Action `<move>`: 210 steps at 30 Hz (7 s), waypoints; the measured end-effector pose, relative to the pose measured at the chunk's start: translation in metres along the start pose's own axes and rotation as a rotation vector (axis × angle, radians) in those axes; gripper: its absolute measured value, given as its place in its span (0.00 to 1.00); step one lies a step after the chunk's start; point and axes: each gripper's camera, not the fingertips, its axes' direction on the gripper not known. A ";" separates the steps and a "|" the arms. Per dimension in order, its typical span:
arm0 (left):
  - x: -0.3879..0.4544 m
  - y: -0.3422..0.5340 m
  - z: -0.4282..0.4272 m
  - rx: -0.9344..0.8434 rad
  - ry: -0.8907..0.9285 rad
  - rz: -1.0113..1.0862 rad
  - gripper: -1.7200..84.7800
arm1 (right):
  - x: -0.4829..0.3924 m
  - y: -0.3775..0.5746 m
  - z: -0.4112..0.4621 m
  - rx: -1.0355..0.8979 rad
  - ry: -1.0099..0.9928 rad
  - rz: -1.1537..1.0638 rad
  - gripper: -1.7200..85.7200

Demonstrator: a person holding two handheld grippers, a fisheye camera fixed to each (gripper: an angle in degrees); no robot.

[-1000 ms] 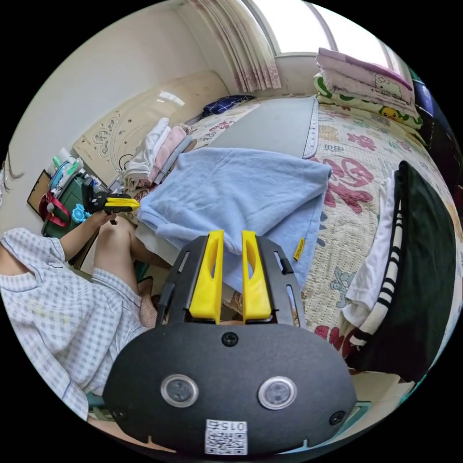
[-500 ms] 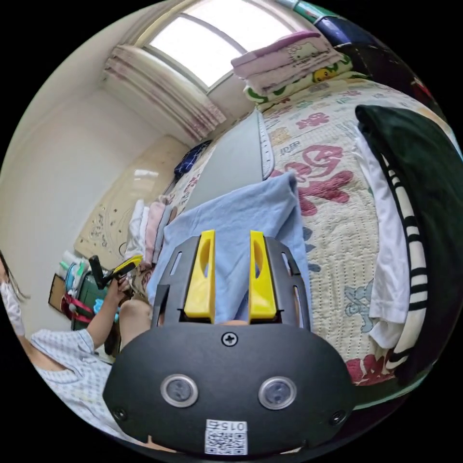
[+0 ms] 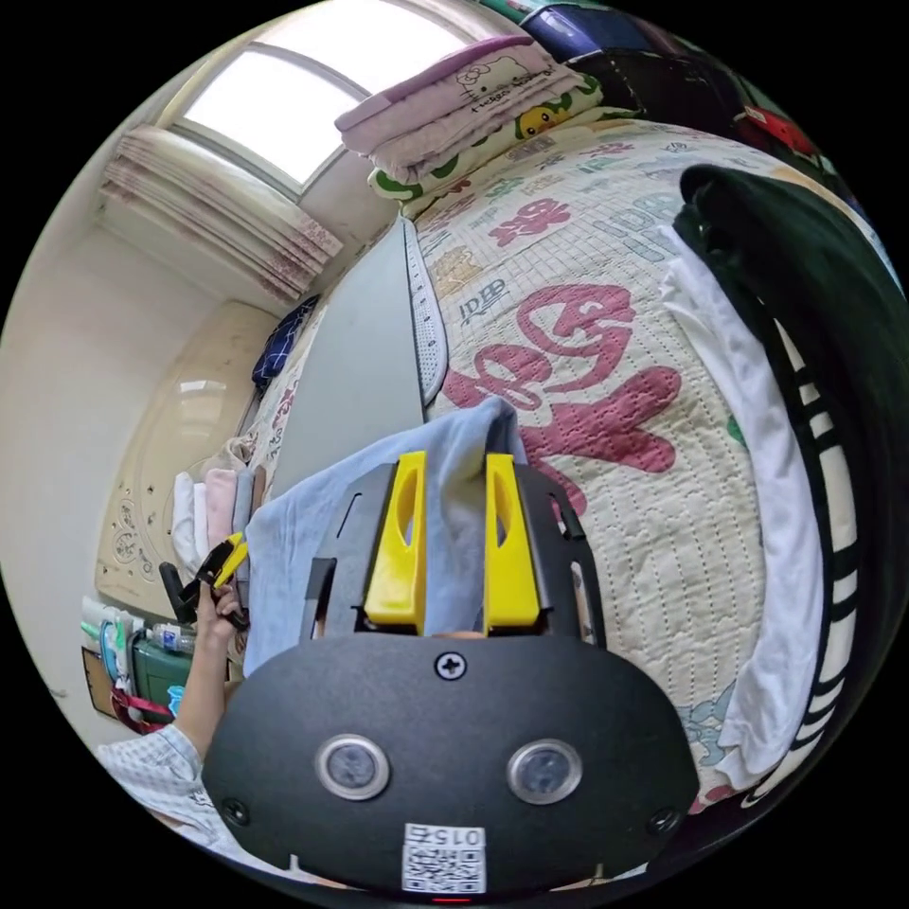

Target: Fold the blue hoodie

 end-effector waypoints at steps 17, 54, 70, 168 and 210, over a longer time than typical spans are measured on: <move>-0.013 -0.024 0.016 -0.037 -0.091 0.104 0.03 | 0.066 0.103 0.108 0.029 0.341 -0.271 0.07; 0.018 -0.031 0.052 -0.072 -0.175 0.111 0.05 | -0.147 0.660 0.146 -0.417 0.020 -0.993 0.07; 0.179 0.093 -0.002 -0.371 0.537 0.892 0.11 | 0.024 0.523 -0.088 -0.085 0.087 -0.236 0.12; 0.017 0.021 0.034 -0.069 0.179 0.244 0.10 | -0.037 0.700 -0.048 -0.325 -0.249 -0.885 0.06; 0.082 0.075 0.043 -0.111 0.257 0.490 0.09 | 0.201 0.835 0.336 -0.410 0.465 -1.273 0.04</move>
